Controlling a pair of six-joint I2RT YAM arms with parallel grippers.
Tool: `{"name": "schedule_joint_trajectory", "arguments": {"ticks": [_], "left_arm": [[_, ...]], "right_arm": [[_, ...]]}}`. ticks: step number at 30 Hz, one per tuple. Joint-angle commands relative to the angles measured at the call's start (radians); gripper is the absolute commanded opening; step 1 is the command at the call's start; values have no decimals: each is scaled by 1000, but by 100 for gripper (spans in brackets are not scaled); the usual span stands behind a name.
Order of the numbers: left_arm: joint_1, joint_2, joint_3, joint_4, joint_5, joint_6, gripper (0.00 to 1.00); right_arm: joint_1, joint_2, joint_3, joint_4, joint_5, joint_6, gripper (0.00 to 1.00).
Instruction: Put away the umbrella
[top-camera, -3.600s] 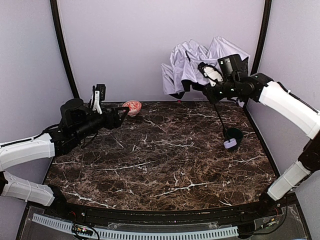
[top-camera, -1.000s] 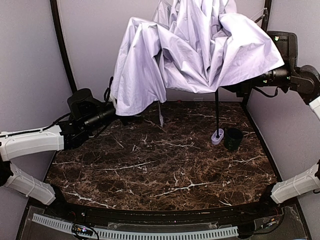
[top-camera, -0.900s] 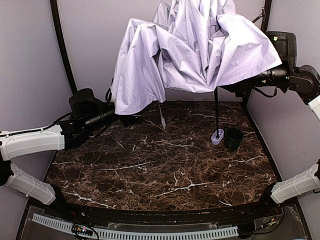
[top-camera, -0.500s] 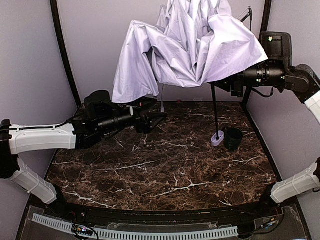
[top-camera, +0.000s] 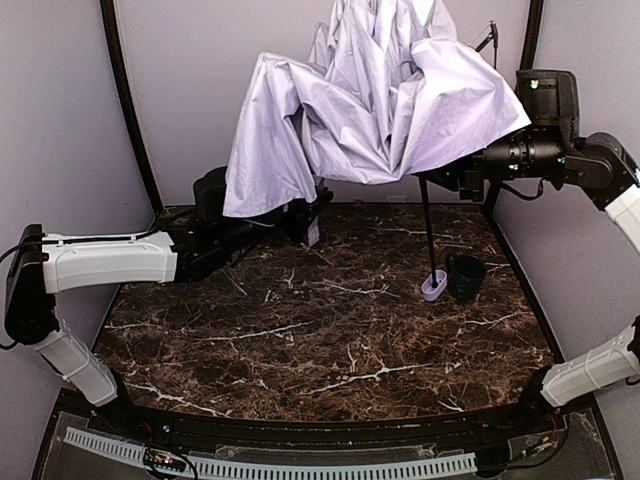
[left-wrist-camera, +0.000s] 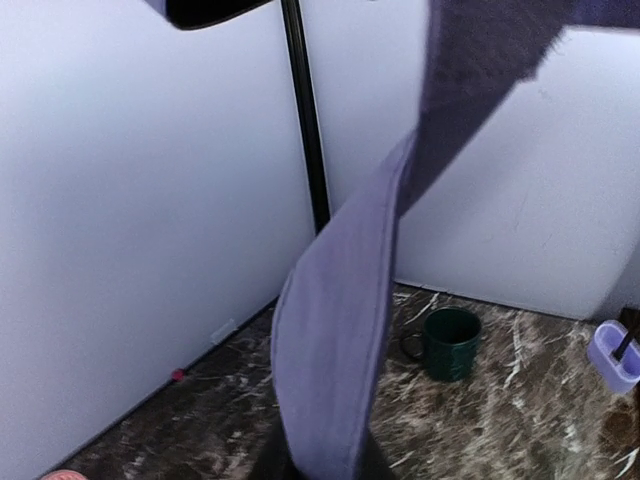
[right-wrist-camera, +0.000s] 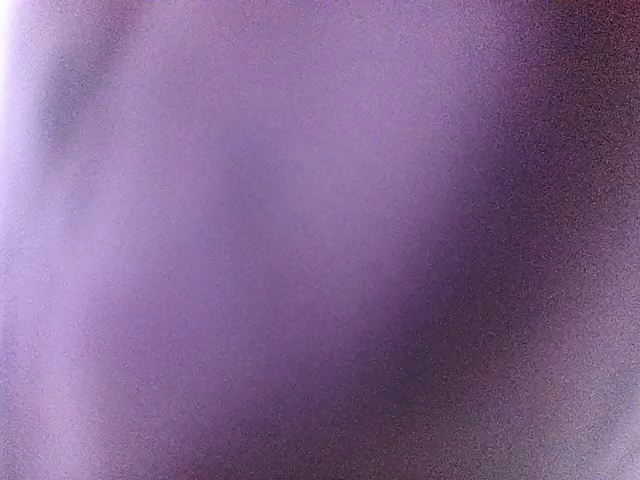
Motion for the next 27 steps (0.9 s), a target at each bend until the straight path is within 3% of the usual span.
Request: {"name": "schedule_joint_trajectory", "arguments": {"ticks": [1,3,7,12,15,16,18,22,27], "left_arm": [[1,-93,-45,0,-9,6,1],[2,-158,-103,-19,99,51,0],[38,-258,-200,-117,522,150,0],[119,-223,-178,-77,1085,0,0],[143,-155,-118,-56,1295,-92,0],[150,-139,-94,-92,1316,-87,0],[165,-129,-49,-268,1294,22,0],[188,-168,7,-676,1075,433,0],[270,-76,106,-866,940,600,0]], "right_arm": [[-1,-57,4,81,-3,1,0],[-2,-67,14,37,1,-22,0],[-1,-91,31,-75,-42,-107,0],[0,-84,45,-215,-274,-255,0],[0,-62,72,-419,-424,-464,0],[2,-61,74,-497,-455,-561,0],[15,-99,6,-481,-435,-608,0],[19,-198,-205,-235,-255,-489,0],[65,-271,-471,48,-35,-565,0]]}}
